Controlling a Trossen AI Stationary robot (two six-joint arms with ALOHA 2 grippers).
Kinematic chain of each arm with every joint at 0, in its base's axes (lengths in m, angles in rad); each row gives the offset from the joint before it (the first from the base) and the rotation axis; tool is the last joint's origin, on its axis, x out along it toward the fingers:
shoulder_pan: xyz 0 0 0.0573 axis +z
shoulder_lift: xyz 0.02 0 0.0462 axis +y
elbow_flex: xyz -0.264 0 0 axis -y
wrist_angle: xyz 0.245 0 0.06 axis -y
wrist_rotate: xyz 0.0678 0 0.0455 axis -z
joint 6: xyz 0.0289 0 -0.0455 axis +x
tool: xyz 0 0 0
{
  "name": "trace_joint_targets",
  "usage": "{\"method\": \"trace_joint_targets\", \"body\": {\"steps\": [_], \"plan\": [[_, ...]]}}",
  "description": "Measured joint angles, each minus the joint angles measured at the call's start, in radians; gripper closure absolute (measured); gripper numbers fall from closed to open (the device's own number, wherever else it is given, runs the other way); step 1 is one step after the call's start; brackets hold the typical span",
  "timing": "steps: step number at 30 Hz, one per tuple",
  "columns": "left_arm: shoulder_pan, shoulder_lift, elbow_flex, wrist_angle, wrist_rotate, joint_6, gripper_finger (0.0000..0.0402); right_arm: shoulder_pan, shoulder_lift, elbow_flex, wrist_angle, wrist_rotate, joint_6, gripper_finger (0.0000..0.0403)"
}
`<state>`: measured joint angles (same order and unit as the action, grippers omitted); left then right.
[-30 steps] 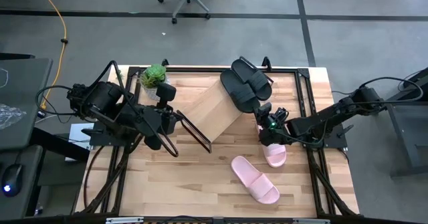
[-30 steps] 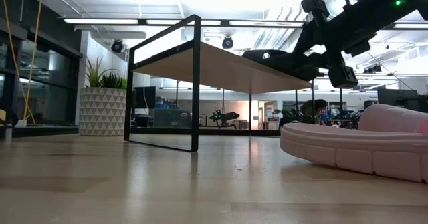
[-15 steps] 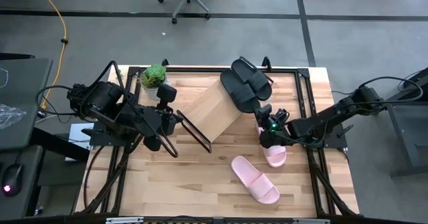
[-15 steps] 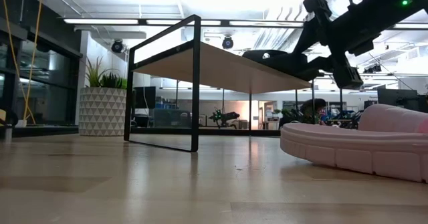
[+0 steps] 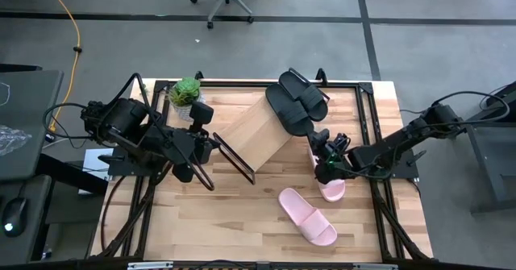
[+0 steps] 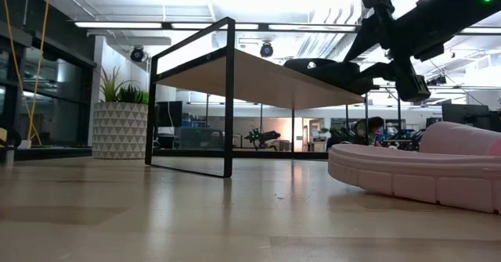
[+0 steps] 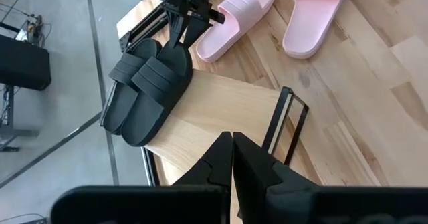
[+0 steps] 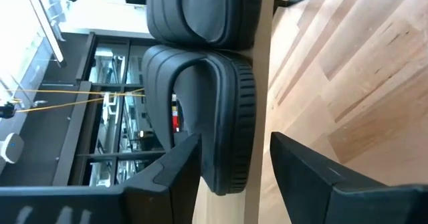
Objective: Pick and place slides into the shelf
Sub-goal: Put the top pink slide on the shelf
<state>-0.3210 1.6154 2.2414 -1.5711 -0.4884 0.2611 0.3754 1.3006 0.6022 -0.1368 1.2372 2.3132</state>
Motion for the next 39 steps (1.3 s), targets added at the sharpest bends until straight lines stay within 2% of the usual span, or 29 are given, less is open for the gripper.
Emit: {"method": "trace_joint_targets", "body": {"steps": [3, 27, 39], "plan": [[0.0, 0.0, 0.0, 0.0, 0.002, 0.0, 0.0399, 0.011, 0.0, 0.0, -0.003, 0.03, 0.001, 0.0233], [0.0, 0.0, 0.0, 0.0, 0.004, 0.0, 0.0399, 0.057, -0.001, 0.0, -0.005, 0.038, 0.005, 0.0233], [0.0, 0.0, 0.0, 0.0, 0.004, -0.001, 0.0399, 0.116, -0.002, 0.0, -0.005, 0.098, -0.002, 0.0233]]}}
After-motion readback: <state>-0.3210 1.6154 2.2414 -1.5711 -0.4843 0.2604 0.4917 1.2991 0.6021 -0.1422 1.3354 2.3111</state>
